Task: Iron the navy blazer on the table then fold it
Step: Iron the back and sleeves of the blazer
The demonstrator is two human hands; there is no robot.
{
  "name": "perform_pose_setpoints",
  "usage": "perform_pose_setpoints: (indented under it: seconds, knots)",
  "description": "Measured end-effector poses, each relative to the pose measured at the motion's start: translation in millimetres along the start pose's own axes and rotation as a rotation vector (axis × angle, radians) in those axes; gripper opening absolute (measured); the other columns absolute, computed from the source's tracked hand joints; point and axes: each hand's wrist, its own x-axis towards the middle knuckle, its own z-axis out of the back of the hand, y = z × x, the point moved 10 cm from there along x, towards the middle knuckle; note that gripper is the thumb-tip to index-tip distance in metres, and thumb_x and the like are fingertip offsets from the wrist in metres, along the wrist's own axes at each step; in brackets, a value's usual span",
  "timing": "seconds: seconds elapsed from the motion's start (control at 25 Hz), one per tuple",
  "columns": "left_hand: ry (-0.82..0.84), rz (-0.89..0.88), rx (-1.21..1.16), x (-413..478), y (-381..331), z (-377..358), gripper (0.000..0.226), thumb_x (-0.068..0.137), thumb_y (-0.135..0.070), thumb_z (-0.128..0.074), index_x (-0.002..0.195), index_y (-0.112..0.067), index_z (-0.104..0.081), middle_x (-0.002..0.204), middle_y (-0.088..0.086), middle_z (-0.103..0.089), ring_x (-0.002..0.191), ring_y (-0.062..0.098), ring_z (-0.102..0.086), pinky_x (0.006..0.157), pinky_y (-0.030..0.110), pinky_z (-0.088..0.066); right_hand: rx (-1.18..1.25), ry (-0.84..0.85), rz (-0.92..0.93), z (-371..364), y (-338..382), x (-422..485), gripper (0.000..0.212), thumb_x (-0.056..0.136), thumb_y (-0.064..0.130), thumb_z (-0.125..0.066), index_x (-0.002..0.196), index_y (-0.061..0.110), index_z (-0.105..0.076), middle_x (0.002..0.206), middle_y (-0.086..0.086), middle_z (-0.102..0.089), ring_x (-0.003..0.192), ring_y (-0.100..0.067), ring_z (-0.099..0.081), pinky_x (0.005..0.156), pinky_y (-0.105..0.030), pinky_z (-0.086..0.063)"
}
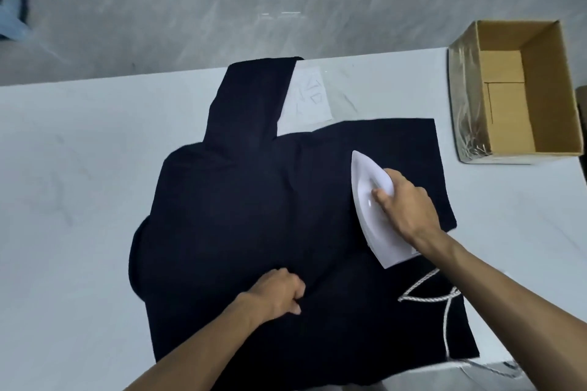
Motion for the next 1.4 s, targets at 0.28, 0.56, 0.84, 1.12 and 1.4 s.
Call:
perform_pose_setpoints:
  seconds: [0.28,0.56,0.84,1.12,1.4]
  knots:
    - [-0.861,0.178,-0.354,-15.4,50.4,197.4,0.009,0.093,-0.024,-0.065,0.102,-0.026,-0.064,0.098,-0.008,-0.064,0.088,0.014,-0.063,0.081,0.035,-0.052,-0.271,0.001,0.062,-11.0,6.7,12.9,0.035,0.1,0.033,-0.04,0.132,0.02,-0.039,0.072,-0.003,-0.054,0.059,-0.025,-0.047,0.055,-0.035,-0.037]
    - [-0.936,0.338,-0.152,-2.0,62.5,253.8,0.055,0.093,-0.029,-0.067,0.14,-0.016,-0.042,0.131,0.009,-0.042,0.11,0.025,-0.054,0.079,0.039,-0.052,-0.304,0.075,-0.159,-14.9,-27.9,-0.6,0.023,0.101,0.027,-0.036,0.113,0.007,-0.039,0.084,-0.012,-0.059,0.062,-0.024,-0.044,0.048,-0.032,-0.026]
    - [-1.283,0.43,-0.272,-42.7,100.1,282.5,0.059,0.092,-0.035,-0.067,0.14,-0.011,-0.044,0.139,0.016,-0.043,0.126,0.03,-0.044,0.105,0.041,-0.042,-0.444,-0.107,0.14,24.1,83.1,57.1,0.044,0.097,0.037,-0.049,0.132,0.011,-0.043,0.123,-0.009,-0.055,0.112,-0.03,-0.054,0.077,-0.039,-0.042]
    - [-1.002,0.717,-0.598,-42.6,208.4,306.6,0.06,0.092,-0.056,-0.059,0.122,-0.004,-0.055,0.12,0.013,-0.064,0.112,0.035,-0.058,0.101,0.045,-0.043,0.867,0.339,-0.172,-111.7,207.7,181.8,0.03,0.088,0.022,-0.067,0.111,0.004,-0.06,0.11,-0.005,-0.067,0.1,-0.019,-0.066,0.084,-0.029,-0.054]
    - [-1.179,0.066,-0.749,-79.2,152.3,325.0,0.025,0.1,-0.026,-0.05,0.116,-0.02,-0.068,0.104,-0.009,-0.073,0.097,0.014,-0.067,0.092,0.037,-0.053,1.449,0.504,-0.216,-89.8,257.3,193.4,0.014,0.091,0.012,-0.054,0.093,0.005,-0.066,0.086,-0.008,-0.071,0.081,-0.024,-0.068,0.08,-0.032,-0.057]
